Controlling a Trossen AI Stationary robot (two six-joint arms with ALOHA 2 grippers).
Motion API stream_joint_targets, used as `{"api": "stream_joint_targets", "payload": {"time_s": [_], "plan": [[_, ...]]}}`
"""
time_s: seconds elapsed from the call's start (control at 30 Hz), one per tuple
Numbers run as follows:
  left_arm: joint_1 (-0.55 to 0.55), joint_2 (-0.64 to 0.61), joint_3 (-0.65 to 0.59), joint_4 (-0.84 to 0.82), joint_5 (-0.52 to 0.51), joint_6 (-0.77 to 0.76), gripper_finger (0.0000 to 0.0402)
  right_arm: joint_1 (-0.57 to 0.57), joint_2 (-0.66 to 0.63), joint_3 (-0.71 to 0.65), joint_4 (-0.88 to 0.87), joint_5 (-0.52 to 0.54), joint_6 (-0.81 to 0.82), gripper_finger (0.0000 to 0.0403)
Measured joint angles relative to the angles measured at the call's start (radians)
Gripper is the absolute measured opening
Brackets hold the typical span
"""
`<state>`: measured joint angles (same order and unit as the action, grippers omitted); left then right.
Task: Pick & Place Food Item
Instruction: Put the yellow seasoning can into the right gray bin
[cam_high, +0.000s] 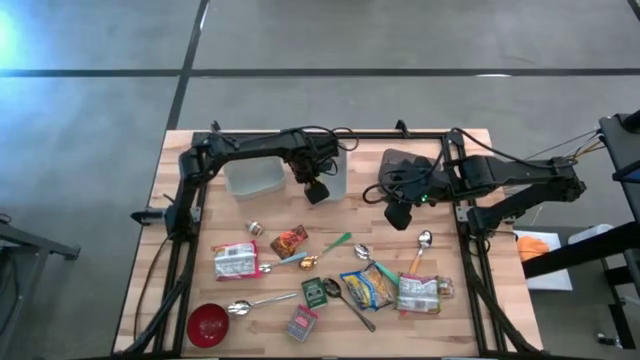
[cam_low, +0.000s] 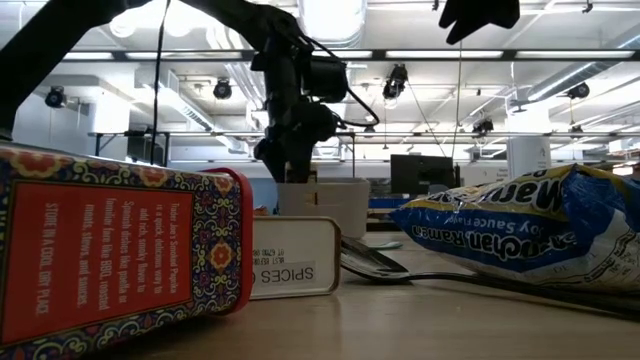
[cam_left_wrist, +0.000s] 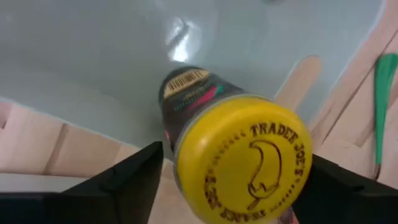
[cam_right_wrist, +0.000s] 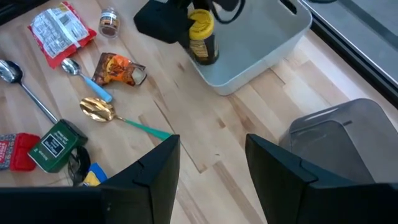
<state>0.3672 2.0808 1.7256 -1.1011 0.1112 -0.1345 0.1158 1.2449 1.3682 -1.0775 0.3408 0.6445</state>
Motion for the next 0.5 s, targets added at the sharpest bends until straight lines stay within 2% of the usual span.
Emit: {"api": "stream_joint_targets", "payload": {"time_s": [0.17,0.5], "plan": [[0.003,0.0,0.0,0.001,-0.007,-0.004,0.0338,0.0,0.0,-0.004,0.0,0.0,0.0,0.0178],[0.002,-0.005,0.002,0.002,-0.007,-0.003,0.0343,0.0,0.0,-0.015,0.0,-0.001,0.004,0.0178]]}}
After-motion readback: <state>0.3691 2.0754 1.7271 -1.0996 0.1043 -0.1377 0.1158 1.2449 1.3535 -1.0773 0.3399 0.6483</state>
